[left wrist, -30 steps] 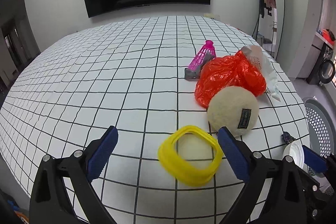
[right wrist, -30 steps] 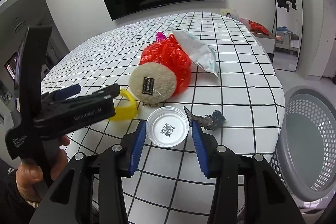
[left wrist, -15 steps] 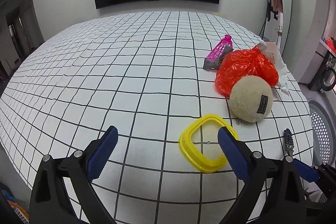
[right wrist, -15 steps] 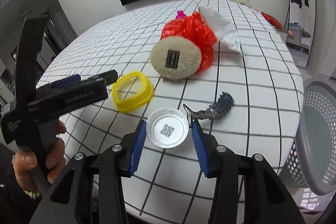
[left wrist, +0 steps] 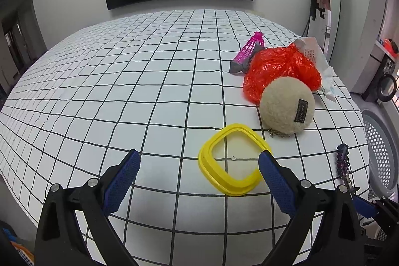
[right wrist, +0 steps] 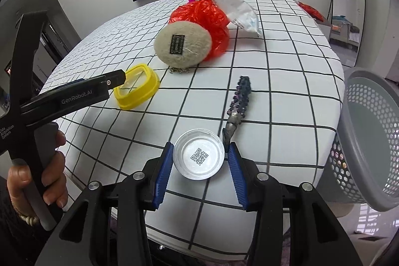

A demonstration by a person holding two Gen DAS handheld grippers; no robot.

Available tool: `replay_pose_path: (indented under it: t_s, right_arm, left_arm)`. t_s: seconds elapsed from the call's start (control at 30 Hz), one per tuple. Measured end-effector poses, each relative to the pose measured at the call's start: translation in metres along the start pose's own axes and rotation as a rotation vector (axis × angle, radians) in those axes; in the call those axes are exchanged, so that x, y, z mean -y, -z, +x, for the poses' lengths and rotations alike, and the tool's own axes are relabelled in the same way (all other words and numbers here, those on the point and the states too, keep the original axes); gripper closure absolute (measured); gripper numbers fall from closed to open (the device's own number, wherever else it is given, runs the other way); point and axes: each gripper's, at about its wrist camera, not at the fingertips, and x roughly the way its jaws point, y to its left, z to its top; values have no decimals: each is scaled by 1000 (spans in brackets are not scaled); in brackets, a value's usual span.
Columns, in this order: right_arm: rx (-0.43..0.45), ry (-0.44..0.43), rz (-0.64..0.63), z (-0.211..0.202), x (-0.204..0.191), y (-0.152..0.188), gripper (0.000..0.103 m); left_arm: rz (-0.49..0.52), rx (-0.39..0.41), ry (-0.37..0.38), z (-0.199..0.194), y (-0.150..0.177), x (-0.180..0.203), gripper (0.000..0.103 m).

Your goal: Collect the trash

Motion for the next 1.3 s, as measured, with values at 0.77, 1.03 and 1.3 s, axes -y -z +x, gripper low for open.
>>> replay_pose_path:
  t_s: [0.77,1.03,1.3]
  right_arm:
    - [65,133,51,-7,29,-20,45]
    - [37,181,5,13,22,-27,72]
    - [64,140,39,-2,28,-22,83]
  left_arm:
    - [6,-7,1,1,2,2,9]
    - [-1,-8,13,-2,3,0,9]
    - [58,-4,82,-18,15,27,9]
